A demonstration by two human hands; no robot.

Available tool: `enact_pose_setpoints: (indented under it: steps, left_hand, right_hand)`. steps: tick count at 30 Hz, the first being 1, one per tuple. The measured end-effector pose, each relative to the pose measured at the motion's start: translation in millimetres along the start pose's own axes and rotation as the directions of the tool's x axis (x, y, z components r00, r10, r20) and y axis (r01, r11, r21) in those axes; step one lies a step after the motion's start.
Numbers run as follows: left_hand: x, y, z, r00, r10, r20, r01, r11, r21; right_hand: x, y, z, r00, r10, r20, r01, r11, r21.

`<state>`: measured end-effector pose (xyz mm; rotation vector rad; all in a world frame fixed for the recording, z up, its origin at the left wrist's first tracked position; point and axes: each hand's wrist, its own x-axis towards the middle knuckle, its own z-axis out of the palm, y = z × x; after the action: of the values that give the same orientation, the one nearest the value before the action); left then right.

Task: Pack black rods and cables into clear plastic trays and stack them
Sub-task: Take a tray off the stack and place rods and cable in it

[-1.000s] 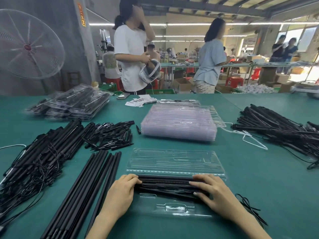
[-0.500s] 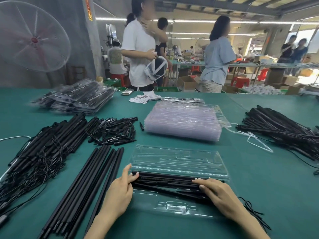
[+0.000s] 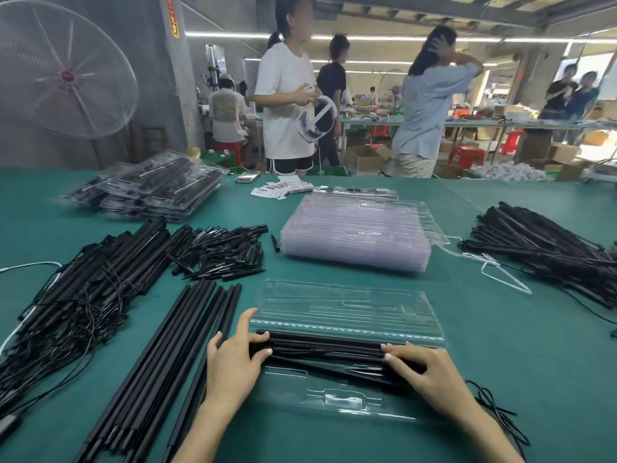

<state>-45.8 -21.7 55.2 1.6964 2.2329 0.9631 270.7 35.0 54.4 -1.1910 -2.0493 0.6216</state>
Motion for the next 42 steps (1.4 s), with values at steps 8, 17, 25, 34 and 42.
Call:
enact_pose_setpoints:
  steps: [8,17,25,34,42]
  left_hand:
    - [-4,-6,3,0.999,-0.015,-0.03,0.013,0.996,-0.087]
    - [2,3,-4,0.997,-0.082,0.013,0.083,0.99,-0.114]
    - [-5,5,-4,0.999,-0.039,-0.007,0.038,0.992,-0.117]
    - [-6,34,12,0.968,0.226,0.105,-0.24,0.96,0.146]
    - [-5,63,54,0.748,0.438,0.499,-0.595,0.776,0.211]
  right_hand:
    - [-7,4,0,0.998,-0.065,-0.017,0.062,0.984,-0.167]
    - [-5,6,-19,0.979,-0.015,-0.206,-0.047,0.956,-0.289]
    - [-14,11,-27,1.0,-0.01,0.02,0.015,0.965,-0.262]
    - [-19,16,-34,0.992,-0.094,0.084,0.115,0.953,-0.281]
    - [-22,15,-34,0.999,-0.043,0.025,0.049,0.941,-0.335]
